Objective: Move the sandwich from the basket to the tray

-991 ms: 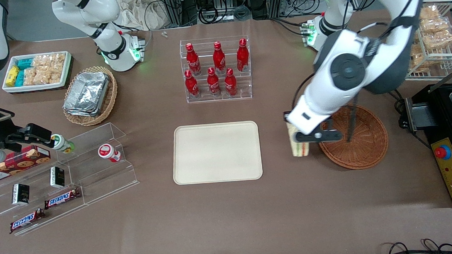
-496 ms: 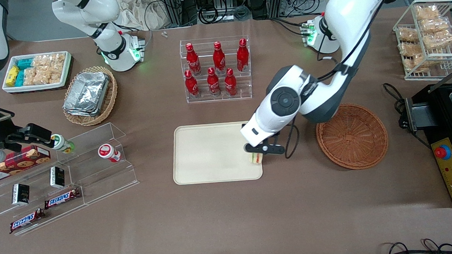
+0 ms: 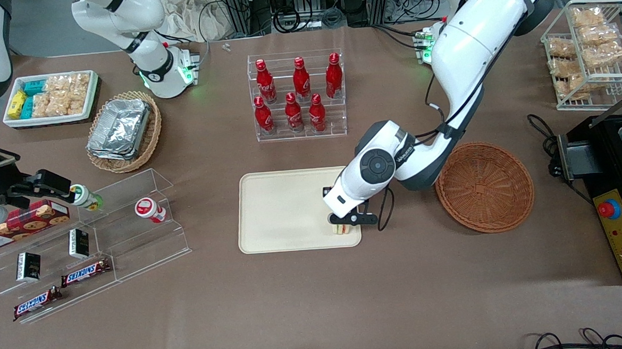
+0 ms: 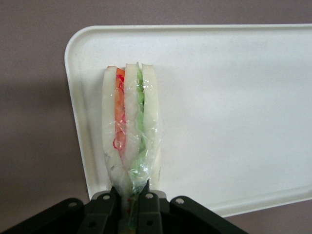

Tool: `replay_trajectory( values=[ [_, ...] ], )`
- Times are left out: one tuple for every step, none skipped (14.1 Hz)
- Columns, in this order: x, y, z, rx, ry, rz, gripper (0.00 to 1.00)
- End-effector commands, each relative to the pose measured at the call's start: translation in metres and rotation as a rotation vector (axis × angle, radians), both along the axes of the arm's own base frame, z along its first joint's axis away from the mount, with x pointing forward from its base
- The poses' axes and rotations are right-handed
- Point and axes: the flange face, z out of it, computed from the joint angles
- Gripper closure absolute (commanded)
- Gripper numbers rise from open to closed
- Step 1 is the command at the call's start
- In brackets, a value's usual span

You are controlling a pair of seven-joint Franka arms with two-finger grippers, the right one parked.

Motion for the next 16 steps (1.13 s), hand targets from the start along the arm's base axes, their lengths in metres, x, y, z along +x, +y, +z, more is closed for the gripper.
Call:
replay_trajectory(
  values=[
    [0.006,-0.003,0.003,0.019,-0.033,-0.001,0.78],
    [0.005,-0.003,0.002,0.027,-0.034,-0.001,0.44],
    [0.003,-0.002,0.001,0.033,-0.029,0.005,0.23],
    [0.002,-0.001,-0.001,0.040,-0.024,0.005,0.00],
    [0.004,0.004,-0.001,0.049,-0.024,0.012,0.00],
    [0.007,0.013,0.001,0.072,-0.021,0.020,0.00],
    [0.006,0.016,0.013,0.089,-0.016,0.017,0.00],
    [0.007,0.020,0.029,0.106,-0.015,0.016,0.00],
    [0.009,0.030,0.053,0.128,-0.018,0.008,0.00],
    [0.010,0.046,0.077,0.163,-0.009,0.012,0.00],
    [0.006,0.055,0.104,0.189,-0.001,-0.014,0.00],
    [0.005,0.069,0.131,0.205,-0.004,-0.030,0.00],
    [0.006,0.086,0.154,0.223,-0.007,-0.017,0.00],
    [0.006,0.102,0.173,0.242,-0.006,0.000,0.00],
    [0.008,0.119,0.193,0.253,-0.016,0.012,0.00],
    [0.012,0.141,0.211,0.260,-0.024,0.006,0.00]
  ],
)
